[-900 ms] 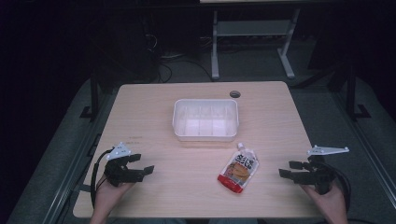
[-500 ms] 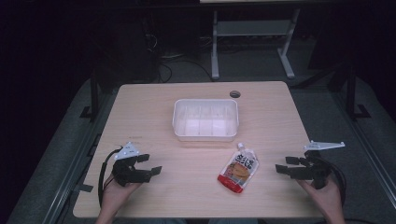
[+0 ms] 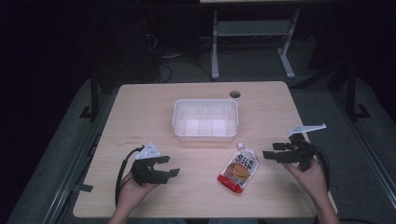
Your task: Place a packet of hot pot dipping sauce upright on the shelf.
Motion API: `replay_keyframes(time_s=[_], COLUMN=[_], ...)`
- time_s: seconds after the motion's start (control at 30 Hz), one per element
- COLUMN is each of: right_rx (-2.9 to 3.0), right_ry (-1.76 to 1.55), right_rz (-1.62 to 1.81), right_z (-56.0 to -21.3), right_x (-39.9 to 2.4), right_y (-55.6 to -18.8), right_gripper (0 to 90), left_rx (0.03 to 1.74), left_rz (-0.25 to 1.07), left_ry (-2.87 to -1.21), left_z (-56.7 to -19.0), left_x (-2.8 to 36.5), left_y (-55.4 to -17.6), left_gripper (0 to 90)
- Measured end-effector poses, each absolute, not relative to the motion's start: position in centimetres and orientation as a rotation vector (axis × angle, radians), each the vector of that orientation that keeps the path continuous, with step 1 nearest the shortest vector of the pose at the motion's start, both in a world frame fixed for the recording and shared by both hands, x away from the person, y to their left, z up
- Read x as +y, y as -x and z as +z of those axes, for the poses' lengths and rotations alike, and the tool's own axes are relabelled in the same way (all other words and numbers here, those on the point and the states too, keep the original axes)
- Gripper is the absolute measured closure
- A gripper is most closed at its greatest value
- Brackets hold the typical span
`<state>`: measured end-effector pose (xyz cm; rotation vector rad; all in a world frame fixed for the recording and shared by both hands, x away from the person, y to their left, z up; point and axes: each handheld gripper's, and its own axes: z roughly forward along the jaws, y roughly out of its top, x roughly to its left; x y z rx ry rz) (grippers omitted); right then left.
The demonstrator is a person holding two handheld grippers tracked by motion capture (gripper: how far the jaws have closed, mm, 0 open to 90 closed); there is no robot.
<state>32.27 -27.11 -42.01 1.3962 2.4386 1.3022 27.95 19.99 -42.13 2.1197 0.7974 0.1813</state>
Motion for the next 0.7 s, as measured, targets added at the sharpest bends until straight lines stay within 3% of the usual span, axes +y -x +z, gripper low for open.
replay_keyframes(time_s=[0.7], right_rx=[2.558], right_ry=[-1.425], right_rz=[1.189], right_z=[-43.6], right_x=[-24.2], right_y=[-36.2], right_gripper=[32.3], left_rx=[0.635], left_rz=[0.041], left_ry=[-2.17], left_z=[-41.8], left_x=[10.7], left_y=[-29.7], left_gripper=[43.1])
